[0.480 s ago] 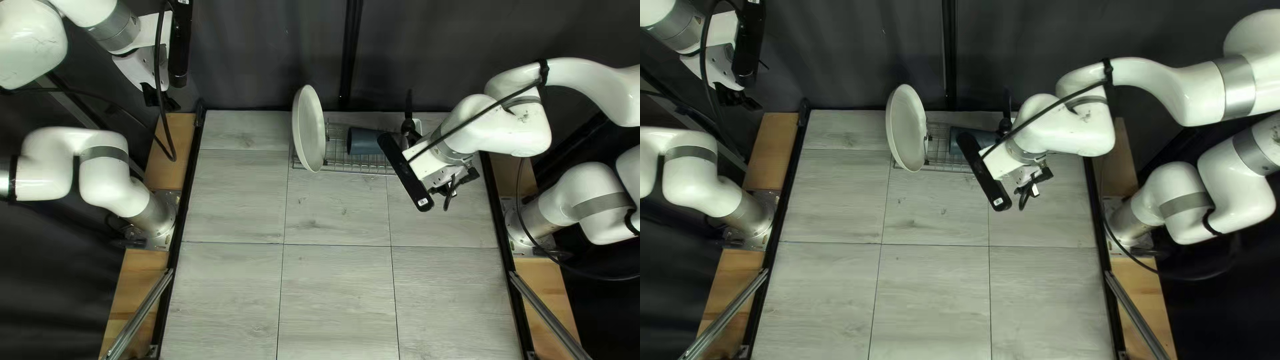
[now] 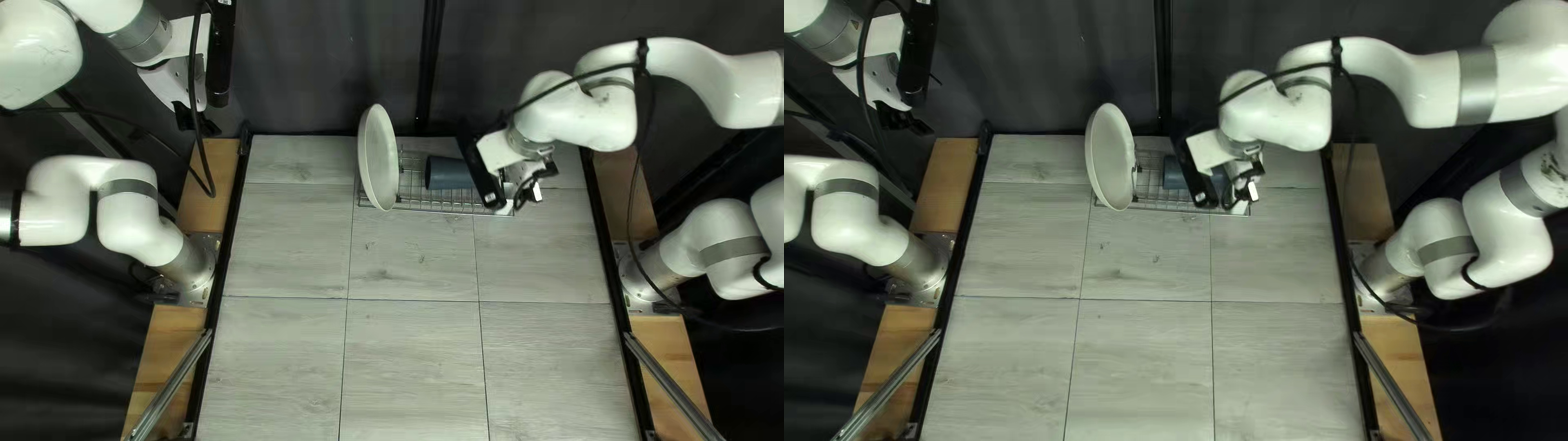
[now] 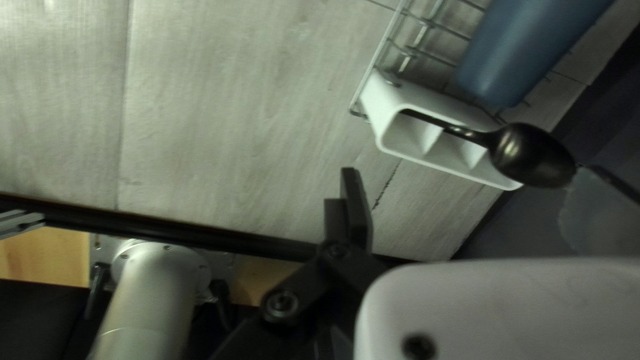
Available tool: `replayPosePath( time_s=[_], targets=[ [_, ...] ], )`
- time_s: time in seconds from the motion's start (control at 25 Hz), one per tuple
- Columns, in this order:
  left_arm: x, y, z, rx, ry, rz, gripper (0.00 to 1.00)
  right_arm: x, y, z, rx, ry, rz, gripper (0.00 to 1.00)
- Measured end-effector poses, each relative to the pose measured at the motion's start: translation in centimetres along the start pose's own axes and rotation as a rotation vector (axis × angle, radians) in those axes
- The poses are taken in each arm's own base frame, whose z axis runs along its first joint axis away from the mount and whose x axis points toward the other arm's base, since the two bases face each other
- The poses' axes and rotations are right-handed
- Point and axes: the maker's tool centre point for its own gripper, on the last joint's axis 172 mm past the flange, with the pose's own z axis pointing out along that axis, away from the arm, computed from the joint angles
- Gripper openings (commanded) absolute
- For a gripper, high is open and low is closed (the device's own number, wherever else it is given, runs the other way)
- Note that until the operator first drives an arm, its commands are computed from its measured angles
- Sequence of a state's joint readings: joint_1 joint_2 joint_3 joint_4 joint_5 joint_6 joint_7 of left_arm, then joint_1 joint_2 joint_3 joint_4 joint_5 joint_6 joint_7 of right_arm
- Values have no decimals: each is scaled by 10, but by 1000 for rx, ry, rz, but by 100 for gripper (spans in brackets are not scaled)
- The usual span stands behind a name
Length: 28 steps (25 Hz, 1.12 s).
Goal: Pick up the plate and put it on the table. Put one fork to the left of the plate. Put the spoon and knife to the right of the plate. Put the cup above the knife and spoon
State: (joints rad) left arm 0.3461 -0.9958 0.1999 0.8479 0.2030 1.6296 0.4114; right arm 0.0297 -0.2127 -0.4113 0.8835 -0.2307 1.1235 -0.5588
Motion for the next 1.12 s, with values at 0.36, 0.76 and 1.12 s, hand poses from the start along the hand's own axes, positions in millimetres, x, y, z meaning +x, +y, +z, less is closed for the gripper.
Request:
replayPosePath(
  time_s=[0.36, 0.76, 1.12],
  targets=[
    [0, 0, 0, 0, 0, 0, 100, -9, 28, 28, 61, 13, 47, 100],
    [0, 0, 0, 0, 0, 0, 100, -15, 37, 46, 94, 8, 98, 0],
    [0, 0, 0, 0, 0, 0, 100, -10, 30, 38, 92, -11, 125, 0]
  ],
)
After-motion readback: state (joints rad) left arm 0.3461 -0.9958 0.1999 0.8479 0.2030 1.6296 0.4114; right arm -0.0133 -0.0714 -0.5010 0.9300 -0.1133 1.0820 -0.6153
